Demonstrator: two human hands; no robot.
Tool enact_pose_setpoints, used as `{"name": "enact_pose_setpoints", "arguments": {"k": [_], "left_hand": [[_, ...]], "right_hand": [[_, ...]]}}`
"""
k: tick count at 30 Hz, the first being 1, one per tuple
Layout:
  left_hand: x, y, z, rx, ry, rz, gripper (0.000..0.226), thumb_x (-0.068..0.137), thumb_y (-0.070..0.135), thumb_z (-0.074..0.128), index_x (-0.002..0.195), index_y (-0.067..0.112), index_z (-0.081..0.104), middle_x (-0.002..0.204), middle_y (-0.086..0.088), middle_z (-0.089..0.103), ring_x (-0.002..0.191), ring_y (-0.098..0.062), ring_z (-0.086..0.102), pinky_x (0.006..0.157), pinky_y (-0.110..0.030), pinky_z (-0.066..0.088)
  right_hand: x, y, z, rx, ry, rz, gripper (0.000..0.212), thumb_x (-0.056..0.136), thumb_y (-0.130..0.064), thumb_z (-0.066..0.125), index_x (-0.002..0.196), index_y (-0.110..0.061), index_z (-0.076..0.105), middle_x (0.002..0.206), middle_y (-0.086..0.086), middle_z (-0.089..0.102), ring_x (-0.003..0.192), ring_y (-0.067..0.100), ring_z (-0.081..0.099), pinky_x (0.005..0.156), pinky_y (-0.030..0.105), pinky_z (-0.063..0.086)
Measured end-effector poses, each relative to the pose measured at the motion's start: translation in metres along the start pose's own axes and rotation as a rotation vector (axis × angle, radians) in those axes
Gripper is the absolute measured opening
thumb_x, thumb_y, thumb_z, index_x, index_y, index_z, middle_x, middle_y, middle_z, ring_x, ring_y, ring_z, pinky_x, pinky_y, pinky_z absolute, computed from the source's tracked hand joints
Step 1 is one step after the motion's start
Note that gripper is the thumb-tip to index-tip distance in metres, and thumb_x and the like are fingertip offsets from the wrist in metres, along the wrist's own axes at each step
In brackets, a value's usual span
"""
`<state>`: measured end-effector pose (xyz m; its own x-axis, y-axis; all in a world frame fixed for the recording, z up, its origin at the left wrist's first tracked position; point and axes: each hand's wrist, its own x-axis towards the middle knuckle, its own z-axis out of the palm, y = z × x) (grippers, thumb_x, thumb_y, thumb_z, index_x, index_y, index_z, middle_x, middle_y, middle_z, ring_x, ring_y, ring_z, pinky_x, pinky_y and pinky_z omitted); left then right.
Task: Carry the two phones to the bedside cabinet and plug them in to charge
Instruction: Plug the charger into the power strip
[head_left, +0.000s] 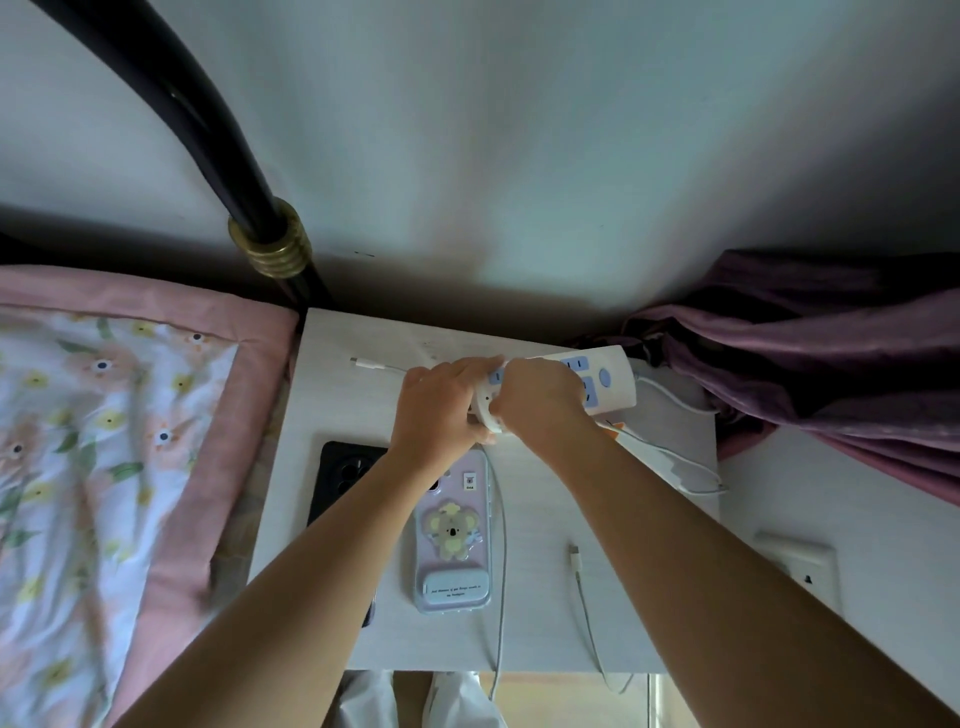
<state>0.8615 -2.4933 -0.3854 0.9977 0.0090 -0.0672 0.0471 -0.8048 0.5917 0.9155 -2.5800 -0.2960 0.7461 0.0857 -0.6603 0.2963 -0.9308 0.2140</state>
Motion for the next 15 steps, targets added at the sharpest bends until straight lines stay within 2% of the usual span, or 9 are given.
{"name": "enact_pose_setpoints", "arguments": {"k": [3, 5, 6, 7, 9, 10, 12, 14, 15], "left_hand": [[0.000, 0.000, -0.001, 0.044, -0.112, 0.010, 0.087, 0.052, 0.052, 0.078, 0.130, 0.032, 0.047, 0.120, 0.013, 0.061, 0.105, -0.013, 0.060, 0.089, -0.036, 0.044], [-0.003, 0.004, -0.003, 0.031, -0.198, 0.025, 0.103, 0.047, 0.068, 0.072, 0.137, 0.032, 0.037, 0.136, 0.015, 0.049, 0.122, -0.010, 0.048, 0.101, -0.039, 0.035], [-0.005, 0.008, -0.004, -0.004, -0.191, 0.029, 0.105, 0.048, 0.072, 0.070, 0.139, 0.032, 0.036, 0.141, 0.015, 0.044, 0.129, -0.008, 0.041, 0.106, -0.040, 0.029], [-0.005, 0.013, -0.007, -0.055, -0.133, 0.036, 0.101, 0.051, 0.073, 0.068, 0.138, 0.031, 0.037, 0.143, 0.015, 0.043, 0.131, -0.007, 0.040, 0.107, -0.039, 0.028], [-0.005, 0.024, -0.014, -0.166, 0.007, 0.075, 0.085, 0.056, 0.070, 0.070, 0.130, 0.035, 0.046, 0.134, 0.018, 0.052, 0.123, -0.005, 0.049, 0.104, -0.040, 0.038], [-0.003, 0.028, -0.018, -0.209, 0.011, 0.097, 0.076, 0.057, 0.067, 0.073, 0.124, 0.039, 0.051, 0.127, 0.019, 0.057, 0.118, -0.004, 0.053, 0.100, -0.042, 0.041], [-0.002, 0.039, -0.022, -0.204, -0.063, 0.155, 0.060, 0.060, 0.058, 0.075, 0.115, 0.037, 0.060, 0.117, 0.017, 0.063, 0.115, -0.007, 0.055, 0.102, -0.046, 0.036], [-0.001, 0.049, -0.022, -0.084, -0.072, 0.246, 0.044, 0.065, 0.046, 0.076, 0.105, 0.029, 0.068, 0.110, 0.011, 0.067, 0.113, -0.015, 0.057, 0.105, -0.050, 0.029], [-0.001, 0.052, -0.021, 0.002, -0.024, 0.311, 0.038, 0.065, 0.040, 0.078, 0.099, 0.026, 0.071, 0.106, 0.009, 0.070, 0.110, -0.018, 0.060, 0.103, -0.054, 0.029]], "right_hand": [[0.000, 0.002, -0.002, 0.021, -0.014, -0.035, 0.024, 0.091, -0.021, 0.053, 0.112, -0.011, 0.059, 0.094, 0.005, 0.061, 0.090, 0.021, 0.062, 0.065, 0.026, 0.041], [-0.001, 0.011, -0.003, 0.104, -0.053, -0.070, 0.016, 0.089, -0.030, 0.052, 0.093, -0.015, 0.059, 0.078, 0.000, 0.058, 0.079, 0.020, 0.061, 0.060, 0.024, 0.039], [-0.002, 0.018, -0.004, 0.173, -0.098, -0.077, 0.023, 0.088, -0.039, 0.052, 0.081, -0.017, 0.055, 0.069, -0.002, 0.059, 0.071, 0.019, 0.060, 0.062, 0.025, 0.040], [-0.003, 0.027, -0.005, 0.260, -0.151, -0.075, 0.033, 0.085, -0.048, 0.050, 0.076, -0.017, 0.052, 0.063, -0.002, 0.060, 0.064, 0.018, 0.058, 0.067, 0.029, 0.043], [-0.002, 0.049, -0.005, 0.514, -0.230, -0.051, 0.049, 0.083, -0.059, 0.047, 0.082, -0.012, 0.061, 0.066, 0.001, 0.066, 0.063, 0.020, 0.060, 0.068, 0.033, 0.048], [0.000, 0.063, -0.004, 0.664, -0.239, -0.035, 0.049, 0.086, -0.057, 0.047, 0.088, -0.011, 0.065, 0.075, 0.003, 0.071, 0.068, 0.020, 0.064, 0.065, 0.031, 0.049], [0.001, 0.093, 0.001, 0.864, -0.160, -0.008, 0.037, 0.092, -0.041, 0.051, 0.093, -0.008, 0.067, 0.089, 0.009, 0.073, 0.070, 0.016, 0.064, 0.059, 0.025, 0.050], [0.000, 0.124, 0.011, 0.769, 0.005, -0.051, 0.028, 0.085, -0.032, 0.066, 0.081, -0.005, 0.069, 0.082, 0.010, 0.074, 0.061, 0.010, 0.057, 0.055, 0.022, 0.044], [-0.001, 0.137, 0.018, 0.663, 0.035, -0.083, 0.023, 0.079, -0.034, 0.072, 0.072, -0.011, 0.070, 0.070, 0.003, 0.073, 0.055, 0.004, 0.054, 0.054, 0.021, 0.041]]}}
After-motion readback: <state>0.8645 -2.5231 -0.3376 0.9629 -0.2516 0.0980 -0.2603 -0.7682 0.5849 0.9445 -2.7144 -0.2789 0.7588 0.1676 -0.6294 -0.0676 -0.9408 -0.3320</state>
